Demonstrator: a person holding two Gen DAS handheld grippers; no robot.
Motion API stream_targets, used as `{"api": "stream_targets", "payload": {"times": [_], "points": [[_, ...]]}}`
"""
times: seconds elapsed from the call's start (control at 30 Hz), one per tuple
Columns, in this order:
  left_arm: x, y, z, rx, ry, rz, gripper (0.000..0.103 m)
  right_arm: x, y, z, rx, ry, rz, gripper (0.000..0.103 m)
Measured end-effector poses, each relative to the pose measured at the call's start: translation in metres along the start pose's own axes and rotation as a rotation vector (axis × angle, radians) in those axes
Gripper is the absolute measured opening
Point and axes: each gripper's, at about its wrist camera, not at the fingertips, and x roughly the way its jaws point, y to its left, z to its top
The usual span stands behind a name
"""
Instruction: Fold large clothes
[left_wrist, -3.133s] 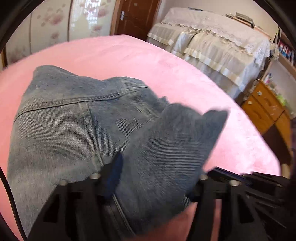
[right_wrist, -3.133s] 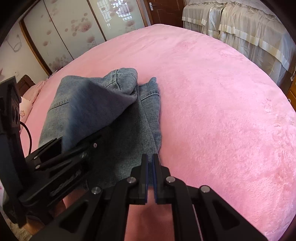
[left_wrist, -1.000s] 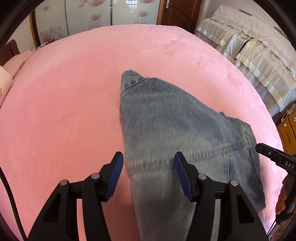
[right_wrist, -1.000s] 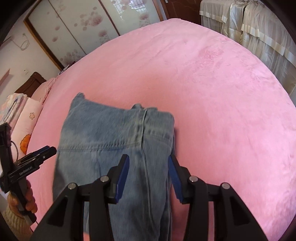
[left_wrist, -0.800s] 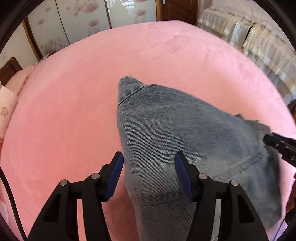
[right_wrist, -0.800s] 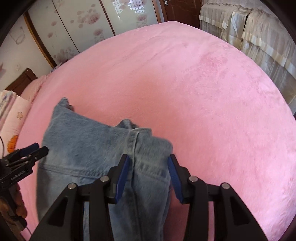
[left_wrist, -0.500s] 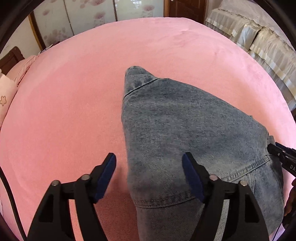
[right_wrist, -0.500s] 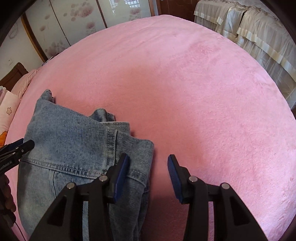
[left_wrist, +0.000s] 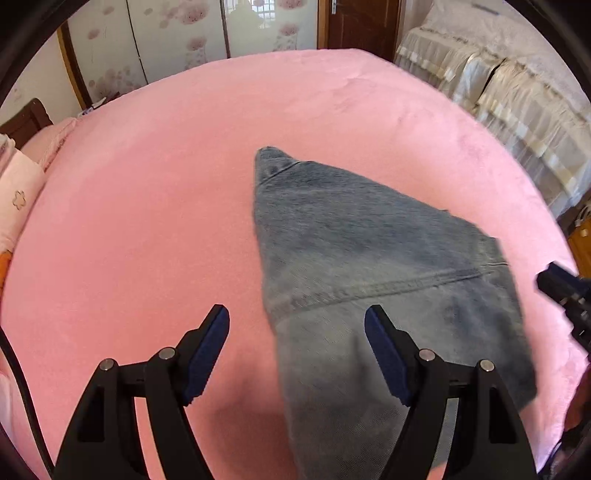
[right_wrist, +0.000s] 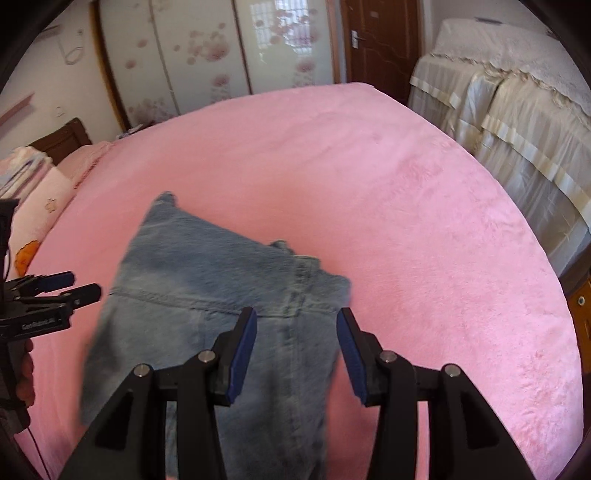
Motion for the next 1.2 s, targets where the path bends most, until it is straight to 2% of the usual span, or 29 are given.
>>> {"api": "stream_targets", "payload": {"times": [0.13,0.23,0.27,0.37,0.43,0.57,0.73,0.87,0.93,1.0,1.07,1.13,1.2], "points": [[-0.013,-0.011,-0.032,-0.058,-0.035,-0.131,0.074,-0.015,0.029,-0.023,-0.055,0.009,0.104,0.045],[0.001,-0.019,-0.057,-0.063,0.007,-0.189,0.074,-0.014,0.047,-0.045,-0.11,0.022,0.129,0.045],[0.007,-0.022,-0.065,-0.048,0.027,-0.172,0.074,-0.008,0.049,-0.051,-0.119,0.041,0.128,0.045],[0.009,-0.033,-0.077,0.052,-0.024,-0.079,0.075,0.015,0.043,-0.073,-0.113,0.128,0.107,0.045],[0.011,-0.034,-0.08,0.079,-0.034,-0.076,0.075,0.025,0.028,-0.081,-0.091,0.163,0.084,0.042],[0.01,-0.032,-0.079,0.086,-0.027,-0.078,0.075,0.02,0.004,-0.085,-0.029,0.151,0.116,0.04],[0.009,-0.031,-0.079,0.075,-0.015,-0.089,0.076,0.017,0.005,-0.087,-0.025,0.165,0.115,0.043],[0.012,-0.033,-0.077,0.082,-0.008,-0.103,0.082,0.02,0.003,-0.088,-0.004,0.173,0.136,0.052],[0.014,-0.036,-0.077,0.094,0.0,-0.107,0.088,0.023,0.005,-0.089,-0.005,0.172,0.137,0.056],[0.013,-0.037,-0.078,0.102,0.005,-0.109,0.09,0.022,0.007,-0.091,-0.007,0.16,0.159,0.066],[0.012,-0.036,-0.078,0.089,0.008,-0.113,0.09,0.021,0.01,-0.093,0.005,0.15,0.206,0.087],[0.009,-0.033,-0.076,0.052,0.015,-0.125,0.09,0.021,0.014,-0.095,0.012,0.149,0.234,0.096],[0.004,-0.026,-0.074,0.003,0.033,-0.143,0.09,0.017,0.02,-0.095,0.006,0.135,0.205,0.096]]}}
